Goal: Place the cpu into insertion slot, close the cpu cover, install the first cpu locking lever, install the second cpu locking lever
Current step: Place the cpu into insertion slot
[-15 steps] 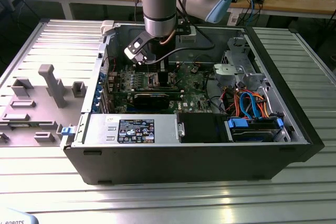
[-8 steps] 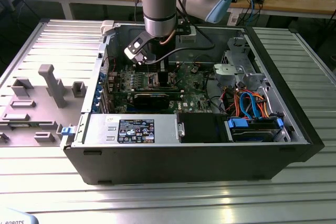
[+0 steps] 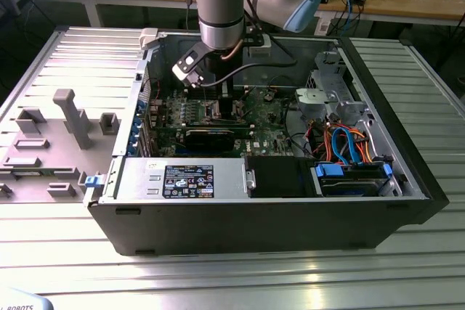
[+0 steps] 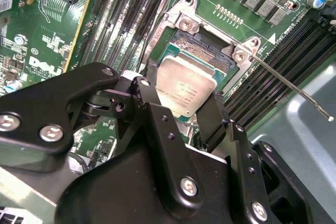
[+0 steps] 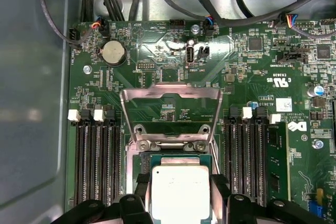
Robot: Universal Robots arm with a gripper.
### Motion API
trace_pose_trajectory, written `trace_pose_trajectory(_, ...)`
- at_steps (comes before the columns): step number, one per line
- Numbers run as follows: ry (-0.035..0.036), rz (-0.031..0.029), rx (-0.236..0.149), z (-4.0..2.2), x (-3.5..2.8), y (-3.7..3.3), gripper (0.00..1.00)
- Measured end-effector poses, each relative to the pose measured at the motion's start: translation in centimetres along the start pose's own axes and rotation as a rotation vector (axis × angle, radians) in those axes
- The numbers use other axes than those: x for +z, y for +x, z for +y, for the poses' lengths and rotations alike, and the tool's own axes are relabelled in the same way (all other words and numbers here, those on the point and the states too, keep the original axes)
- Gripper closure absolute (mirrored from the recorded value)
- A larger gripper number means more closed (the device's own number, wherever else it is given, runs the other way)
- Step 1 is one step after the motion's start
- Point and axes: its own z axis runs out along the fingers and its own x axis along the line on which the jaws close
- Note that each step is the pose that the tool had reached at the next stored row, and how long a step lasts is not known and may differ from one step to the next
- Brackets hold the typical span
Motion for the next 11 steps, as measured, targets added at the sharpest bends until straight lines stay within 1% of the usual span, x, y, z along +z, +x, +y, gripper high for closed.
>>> trace_pose_trajectory(2, 0.0003, 0.0019, -0.02, -0.05, 0.06, 0.01, 0.46)
trace_pose_trajectory(3, 0.0006, 0.0021, -0.023, -0.05, 0.07, 0.01, 0.46)
trace_pose_trajectory(11, 0.0004, 0.003, -0.023, -0.06, 0.09, 0.02, 0.46)
